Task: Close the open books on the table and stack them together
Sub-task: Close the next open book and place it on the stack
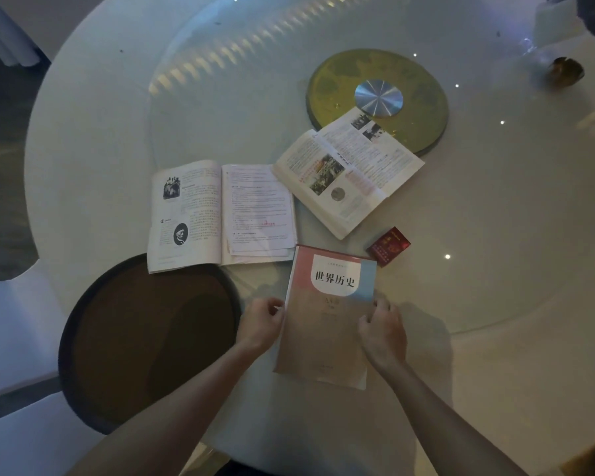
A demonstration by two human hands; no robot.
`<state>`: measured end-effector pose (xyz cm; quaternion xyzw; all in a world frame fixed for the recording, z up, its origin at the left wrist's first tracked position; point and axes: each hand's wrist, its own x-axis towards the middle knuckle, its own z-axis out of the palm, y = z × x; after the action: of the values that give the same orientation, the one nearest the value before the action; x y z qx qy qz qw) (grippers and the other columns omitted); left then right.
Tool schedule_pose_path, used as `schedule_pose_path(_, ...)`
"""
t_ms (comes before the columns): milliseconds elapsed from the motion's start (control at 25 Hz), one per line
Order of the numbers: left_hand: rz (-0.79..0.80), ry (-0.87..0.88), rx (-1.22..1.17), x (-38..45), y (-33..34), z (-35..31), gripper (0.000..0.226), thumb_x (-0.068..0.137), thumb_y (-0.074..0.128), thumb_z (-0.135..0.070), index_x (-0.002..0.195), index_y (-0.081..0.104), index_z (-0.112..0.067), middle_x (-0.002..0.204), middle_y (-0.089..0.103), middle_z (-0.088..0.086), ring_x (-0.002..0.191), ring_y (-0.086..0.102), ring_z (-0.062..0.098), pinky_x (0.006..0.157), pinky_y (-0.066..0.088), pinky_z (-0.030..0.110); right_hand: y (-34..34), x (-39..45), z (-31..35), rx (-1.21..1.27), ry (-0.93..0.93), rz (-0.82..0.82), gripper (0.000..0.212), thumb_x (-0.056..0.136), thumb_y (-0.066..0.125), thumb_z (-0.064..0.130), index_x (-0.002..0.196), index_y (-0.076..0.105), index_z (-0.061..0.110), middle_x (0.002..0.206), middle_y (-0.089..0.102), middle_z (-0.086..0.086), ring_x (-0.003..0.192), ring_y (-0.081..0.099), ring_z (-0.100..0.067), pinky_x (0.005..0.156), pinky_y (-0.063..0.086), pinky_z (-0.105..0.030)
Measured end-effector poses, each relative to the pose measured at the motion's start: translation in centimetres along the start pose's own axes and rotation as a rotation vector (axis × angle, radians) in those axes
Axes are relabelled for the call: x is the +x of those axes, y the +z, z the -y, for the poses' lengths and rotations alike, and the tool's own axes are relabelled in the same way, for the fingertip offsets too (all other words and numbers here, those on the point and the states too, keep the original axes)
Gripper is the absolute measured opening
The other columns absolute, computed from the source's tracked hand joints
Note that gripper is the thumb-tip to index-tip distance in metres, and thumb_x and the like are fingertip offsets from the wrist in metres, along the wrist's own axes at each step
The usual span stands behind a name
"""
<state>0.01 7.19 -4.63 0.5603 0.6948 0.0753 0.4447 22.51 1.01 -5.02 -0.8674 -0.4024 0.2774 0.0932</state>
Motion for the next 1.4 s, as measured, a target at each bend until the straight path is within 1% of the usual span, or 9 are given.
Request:
schedule_pose_path(120, -0.126, -0.016, -0.076, 2.5, -4.0, 0.6, 0.026, 0.089, 0.067, -0.025, 0.110, 0.078, -0.014, 0.098, 0.080, 0.007, 0.089, 0.076, 0.021, 0.083, 0.059, 0.033, -0.8, 1.3, 5.6, 0.041, -0.189, -0.061, 0.031, 0.096, 0.059, 0.018, 0.125, 0.060, 0.008, 0.120, 0.057, -0.010, 0.111, 0.056, -0.026, 0.087, 0.054, -0.041)
schedule_pose_path(240, -0.290, -0.007, -0.133, 5.6, -9.2, 0.7, 0.033, 0.092, 0.067, -0.029, 0.118, 0.072, -0.010, 0.106, 0.075, 0.007, 0.092, 0.070, 0.018, 0.085, 0.056, 0.032, -0.5, 3.9, 11.9, 0.180, -0.247, 0.091, 0.027, 0.099, 0.058, 0.022, 0.120, 0.066, 0.008, 0.116, 0.066, -0.011, 0.105, 0.064, -0.026, 0.090, 0.057, -0.047)
schedule_pose_path(400, -0.383, -0.072, -0.111, 9.8, -14.4, 2.7, 0.055, 0.090, 0.067, -0.033, 0.138, 0.055, -0.009, 0.131, 0.060, 0.014, 0.119, 0.060, 0.028, 0.100, 0.054, 0.046, 1.0, 6.7, 18.6, 0.221, -0.209, 0.241, 0.014, 0.100, 0.061, 0.022, 0.110, 0.063, 0.013, 0.099, 0.063, -0.005, 0.094, 0.062, -0.024, 0.072, 0.054, -0.033)
schedule_pose_path(560, -0.385, -0.263, -0.044, 12.8, -17.3, 4.8, 0.072, 0.086, 0.069, -0.043, 0.145, 0.044, -0.009, 0.136, 0.054, 0.020, 0.125, 0.055, 0.039, 0.103, 0.049, 0.052, 3.7, 10.2, 21.4, 0.140, -0.086, 0.225, 0.038, 0.094, 0.064, 0.030, 0.122, 0.065, 0.005, 0.120, 0.069, -0.011, 0.109, 0.067, -0.031, 0.093, 0.058, -0.045)
schedule_pose_path(680, -0.325, -0.348, -0.141, 14.5, -18.8, 6.4, 0.074, 0.076, 0.067, -0.053, 0.135, 0.050, -0.011, 0.130, 0.062, 0.016, 0.117, 0.061, 0.037, 0.097, 0.052, 0.054, 5.0, 11.6, 22.5, 0.155, 0.039, 0.198, 0.033, 0.093, 0.065, 0.033, 0.111, 0.067, 0.005, 0.109, 0.071, -0.012, 0.099, 0.070, -0.033, 0.083, 0.060, -0.044)
schedule_pose_path(880, -0.354, -0.388, -0.206, 15.5, -20.2, 7.8, 0.064, 0.078, 0.063, -0.055, 0.121, 0.064, -0.007, 0.118, 0.071, 0.012, 0.104, 0.067, 0.034, 0.090, 0.056, 0.049, 5.7, 12.3, 23.9, 0.226, 0.189, 0.195, 0.020, 0.097, 0.063, 0.023, 0.091, 0.062, 0.003, 0.082, 0.063, -0.007, 0.072, 0.063, -0.023, 0.057, 0.046, -0.031)
schedule_pose_path(1000, -0.364, -0.331, -0.327, 15.4, -21.0, 7.4, 0.042, 0.089, 0.067, -0.037, 0.117, 0.070, -0.007, 0.108, 0.075, 0.006, 0.091, 0.069, 0.024, 0.077, 0.054, 0.034, 6.6, 12.1, 24.7, 0.240, 0.211, 0.239, 0.014, 0.094, 0.063, 0.017, 0.098, 0.066, 0.005, 0.093, 0.070, -0.008, 0.081, 0.069, -0.024, 0.067, 0.062, -0.037)
schedule_pose_path(1120, -0.413, -0.274, -0.402, 15.2, -21.9, 6.6, 0.031, 0.088, 0.072, -0.024, 0.113, 0.065, -0.007, 0.104, 0.070, 0.004, 0.085, 0.066, 0.019, 0.062, 0.046, 0.022, 7.2, 11.5, 25.3, 0.272, 0.199, 0.218, 0.019, 0.092, 0.060, 0.010, 0.110, 0.061, 0.005, 0.106, 0.069, -0.009, 0.085, 0.068, -0.024, 0.065, 0.060, -0.036)
schedule_pose_path(1400, -0.232, -0.062, -0.626, 13.7, -22.1, 2.4, 0.023, 0.085, 0.076, -0.011, 0.104, 0.062, -0.014, 0.093, 0.076, 0.006, 0.076, 0.075, 0.018, 0.064, 0.059, 0.031, 5.9, 9.9, 23.7, 0.598, 0.108, 0.397, 0.036, 0.089, 0.070, -0.001, 0.121, 0.056, 0.008, 0.117, 0.069, -0.010, 0.101, 0.071, -0.026, 0.073, 0.060, -0.034)
